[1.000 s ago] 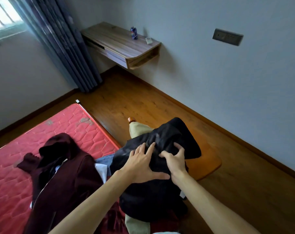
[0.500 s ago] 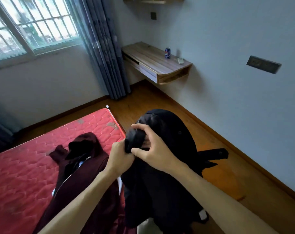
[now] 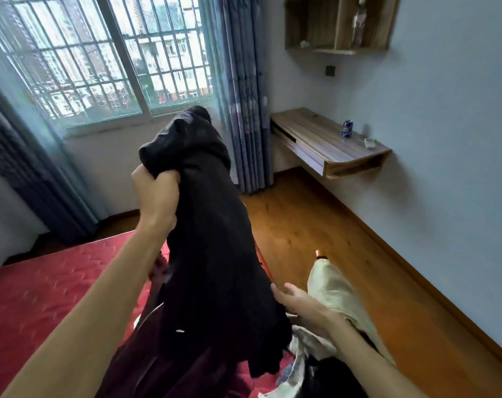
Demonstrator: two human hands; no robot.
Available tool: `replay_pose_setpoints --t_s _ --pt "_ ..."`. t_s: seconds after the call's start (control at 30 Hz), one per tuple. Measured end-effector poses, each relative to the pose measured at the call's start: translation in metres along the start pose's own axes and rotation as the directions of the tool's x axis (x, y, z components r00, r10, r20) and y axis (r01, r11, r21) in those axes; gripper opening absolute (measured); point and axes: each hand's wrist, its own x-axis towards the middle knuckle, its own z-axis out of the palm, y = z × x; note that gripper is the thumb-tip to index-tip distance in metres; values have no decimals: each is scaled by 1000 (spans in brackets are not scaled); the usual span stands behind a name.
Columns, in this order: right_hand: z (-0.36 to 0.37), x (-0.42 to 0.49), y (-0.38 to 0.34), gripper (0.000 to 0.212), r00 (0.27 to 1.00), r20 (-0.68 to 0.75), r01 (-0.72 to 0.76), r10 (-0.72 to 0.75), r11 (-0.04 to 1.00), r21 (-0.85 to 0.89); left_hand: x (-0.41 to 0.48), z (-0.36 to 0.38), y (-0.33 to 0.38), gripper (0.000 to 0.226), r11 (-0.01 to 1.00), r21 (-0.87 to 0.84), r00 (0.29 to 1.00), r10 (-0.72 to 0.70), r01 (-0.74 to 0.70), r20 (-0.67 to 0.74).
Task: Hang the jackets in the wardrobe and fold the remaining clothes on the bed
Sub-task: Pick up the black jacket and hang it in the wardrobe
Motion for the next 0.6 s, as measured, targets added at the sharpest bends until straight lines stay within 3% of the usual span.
replay_pose_setpoints --t_s 0.1,0.2,0.3,0.37,0.4,0.5,0.6 --pt "56 15 -32 56 977 145 89 -158 915 393 10 -15 24 32 996 27 995 84 -83 -52" --pt "92 23 -87 26 947 147 183 -284 859 479 17 -44 33 24 980 137 988 153 -146 -35" --pt "103 32 -142 20 934 50 278 -355 805 524 24 -80 29 19 906 372 976 217 -201 -2" --pt "98 33 -175 39 902 -3 350 -431 729 588 29 -108 20 17 825 533 971 239 -188 -27" --pt "92 35 -190 52 886 -31 385 -463 696 606 32 -125 12 13 779 605 969 243 -164 -50" --pt "64 25 -236 65 840 -104 476 -532 631 613 37 -173 -17 21 683 729 965 221 -51 -140" --pt "39 11 -272 57 790 -159 550 -593 569 611 34 -211 -45 28 644 757 954 147 109 -262"
